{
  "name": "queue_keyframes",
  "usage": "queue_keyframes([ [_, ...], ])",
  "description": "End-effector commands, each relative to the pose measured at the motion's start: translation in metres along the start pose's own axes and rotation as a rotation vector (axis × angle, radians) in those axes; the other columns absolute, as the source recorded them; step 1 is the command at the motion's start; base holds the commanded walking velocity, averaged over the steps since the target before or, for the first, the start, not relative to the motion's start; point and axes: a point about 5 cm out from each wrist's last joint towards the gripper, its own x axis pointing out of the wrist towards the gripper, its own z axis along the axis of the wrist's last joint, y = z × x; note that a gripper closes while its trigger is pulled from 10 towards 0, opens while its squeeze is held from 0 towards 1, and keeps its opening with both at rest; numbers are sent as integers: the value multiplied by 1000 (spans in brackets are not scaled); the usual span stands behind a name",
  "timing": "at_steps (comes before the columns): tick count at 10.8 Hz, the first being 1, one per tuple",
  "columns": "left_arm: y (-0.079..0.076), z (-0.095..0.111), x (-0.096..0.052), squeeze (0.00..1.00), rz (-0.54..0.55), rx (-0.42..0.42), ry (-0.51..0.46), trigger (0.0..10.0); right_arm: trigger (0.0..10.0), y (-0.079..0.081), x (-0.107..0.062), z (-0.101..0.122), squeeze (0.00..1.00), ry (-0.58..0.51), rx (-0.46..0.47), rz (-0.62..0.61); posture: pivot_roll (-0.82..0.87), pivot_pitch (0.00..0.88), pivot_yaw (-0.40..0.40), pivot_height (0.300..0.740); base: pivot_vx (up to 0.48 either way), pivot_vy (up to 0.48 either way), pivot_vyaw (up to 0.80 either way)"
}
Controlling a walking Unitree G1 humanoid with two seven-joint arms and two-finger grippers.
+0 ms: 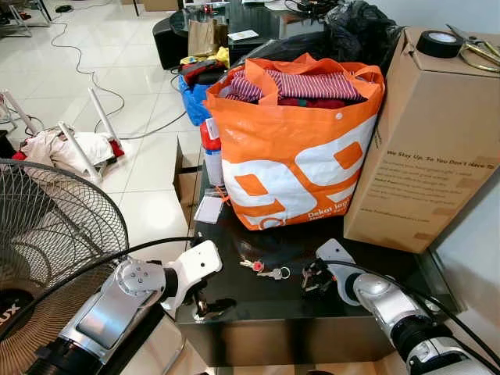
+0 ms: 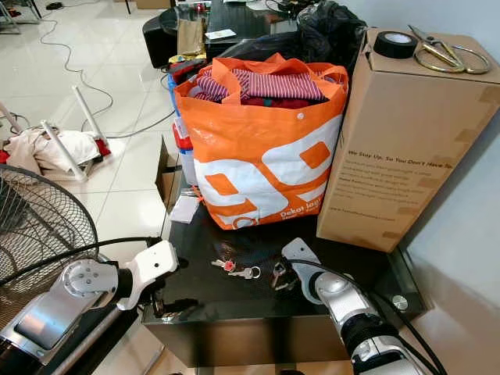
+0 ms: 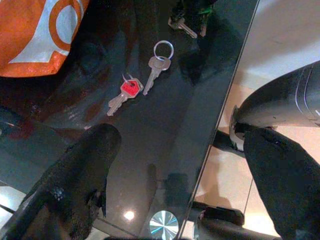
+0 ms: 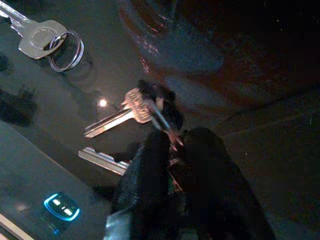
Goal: Hang keys on a hook
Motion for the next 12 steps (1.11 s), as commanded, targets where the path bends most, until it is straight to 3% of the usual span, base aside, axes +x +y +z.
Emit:
queue_keyframes([
  [1,3,1,-2,0,7,19,9,10000,0,0,1,4,0,-11,-8,7,-208,0,52,740,0,0,0],
  [5,3,2,-1,0,12,17,4,10000,0,-6,-2,13,0,-53,-15,19,-206,0,46,740,0,0,0],
  [10,6,4,0,0,18,24,1,10000,0,-26,-28,30,0,-196,4,55,-214,0,52,740,0,0,0],
  [11,7,4,1,0,18,28,1,10000,1922,-27,-27,26,0,-163,-23,6,-216,0,53,740,0,0,0],
  [12,7,5,2,0,18,33,2,10000,10000,-25,-24,17,1000,-93,2,-14,-216,0,54,740,0,0,0],
])
